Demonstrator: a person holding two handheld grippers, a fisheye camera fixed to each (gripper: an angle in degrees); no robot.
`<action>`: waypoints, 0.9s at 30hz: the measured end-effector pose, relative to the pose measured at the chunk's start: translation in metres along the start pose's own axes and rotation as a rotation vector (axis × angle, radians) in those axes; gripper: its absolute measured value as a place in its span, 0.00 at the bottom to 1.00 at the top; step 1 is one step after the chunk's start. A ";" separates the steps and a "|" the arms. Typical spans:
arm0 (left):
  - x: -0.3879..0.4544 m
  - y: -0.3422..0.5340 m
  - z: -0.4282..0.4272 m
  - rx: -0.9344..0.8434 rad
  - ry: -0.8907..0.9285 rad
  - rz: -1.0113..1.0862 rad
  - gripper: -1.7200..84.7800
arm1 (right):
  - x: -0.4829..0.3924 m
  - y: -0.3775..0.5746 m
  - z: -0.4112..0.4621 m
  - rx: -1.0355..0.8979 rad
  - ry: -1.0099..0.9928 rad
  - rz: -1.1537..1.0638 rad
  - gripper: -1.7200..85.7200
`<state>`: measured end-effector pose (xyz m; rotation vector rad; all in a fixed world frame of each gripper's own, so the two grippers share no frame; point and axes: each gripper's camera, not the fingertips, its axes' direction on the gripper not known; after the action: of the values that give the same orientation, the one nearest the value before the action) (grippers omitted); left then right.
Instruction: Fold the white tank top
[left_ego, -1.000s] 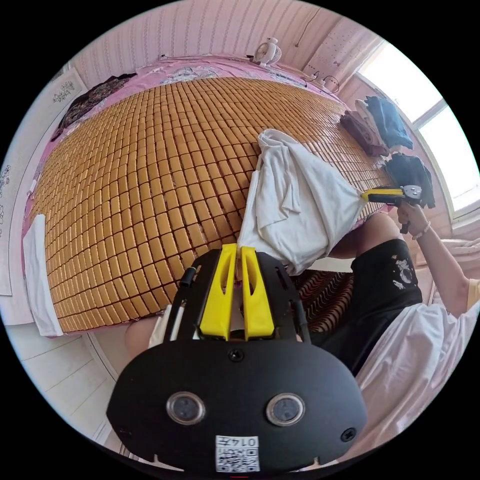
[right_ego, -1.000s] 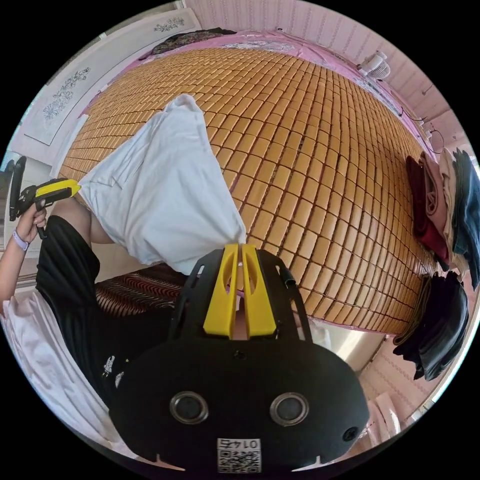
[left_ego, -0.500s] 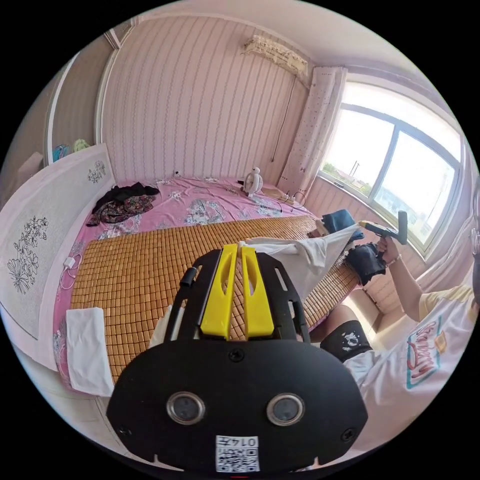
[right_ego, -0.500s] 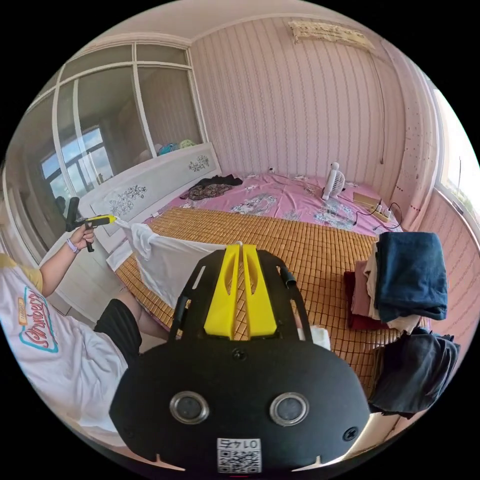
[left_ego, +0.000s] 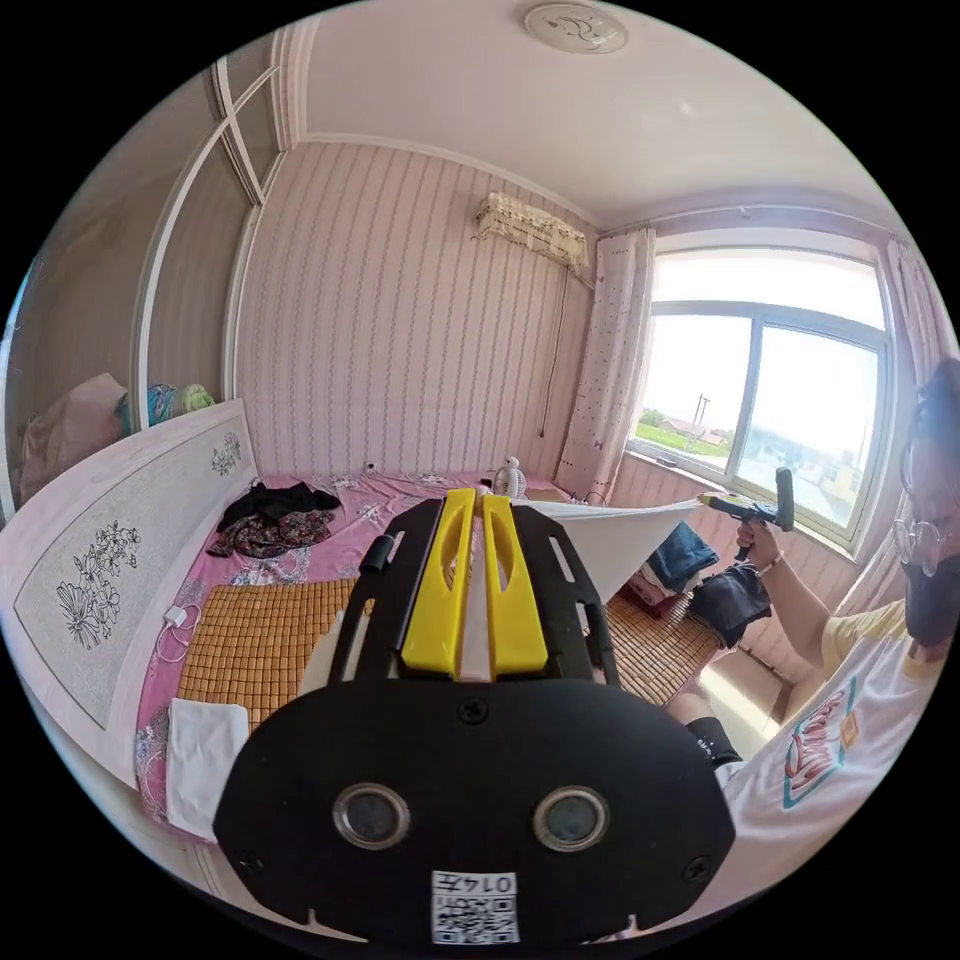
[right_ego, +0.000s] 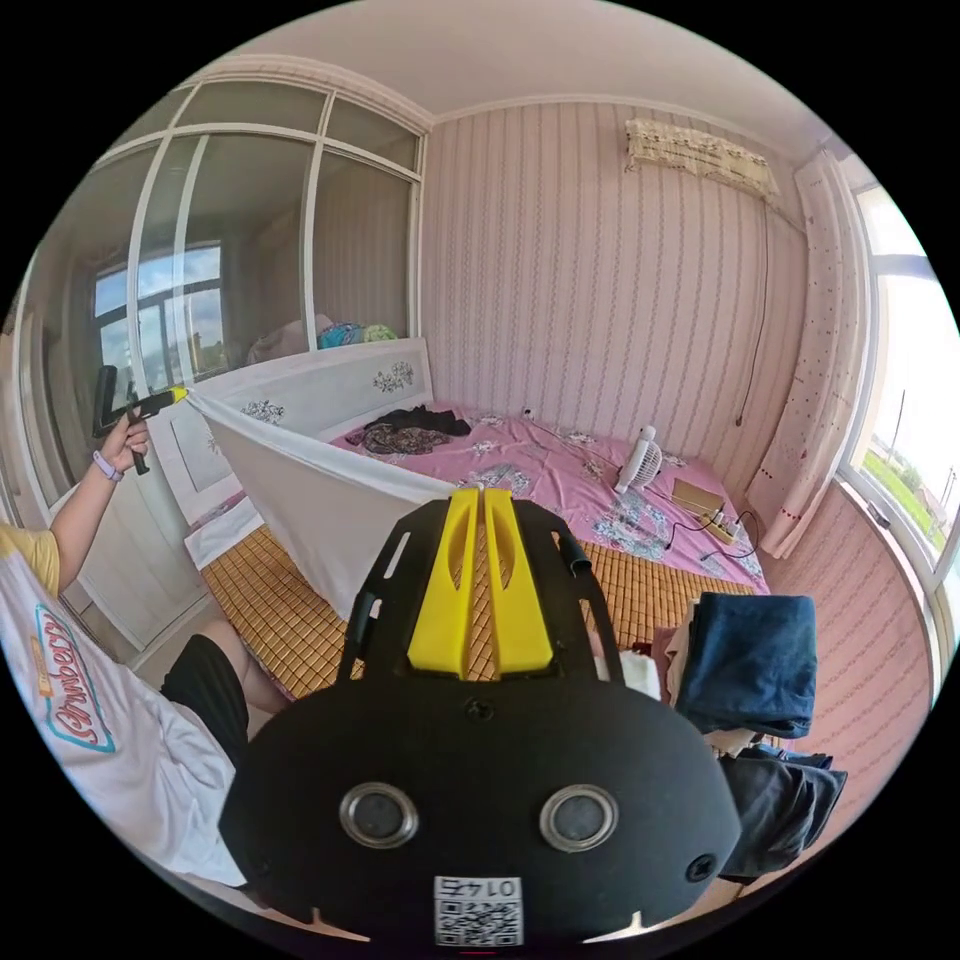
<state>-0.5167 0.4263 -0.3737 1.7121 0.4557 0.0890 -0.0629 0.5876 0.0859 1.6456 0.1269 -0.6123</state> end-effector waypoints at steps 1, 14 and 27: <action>0.008 -0.016 -0.016 0.030 -0.006 0.022 0.01 | -0.001 -0.008 -0.016 0.040 -0.005 -0.001 0.01; 0.119 -0.158 -0.224 0.536 -0.122 0.251 0.01 | -0.045 -0.107 -0.216 0.496 0.019 -0.177 0.01; -0.011 -0.097 0.105 -0.057 -0.154 0.006 0.01 | 0.022 -0.106 0.041 -0.097 0.037 0.024 0.02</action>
<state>-0.5182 0.3371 -0.4856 1.6508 0.3309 -0.0260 -0.1017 0.5620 -0.0205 1.5630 0.1610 -0.5495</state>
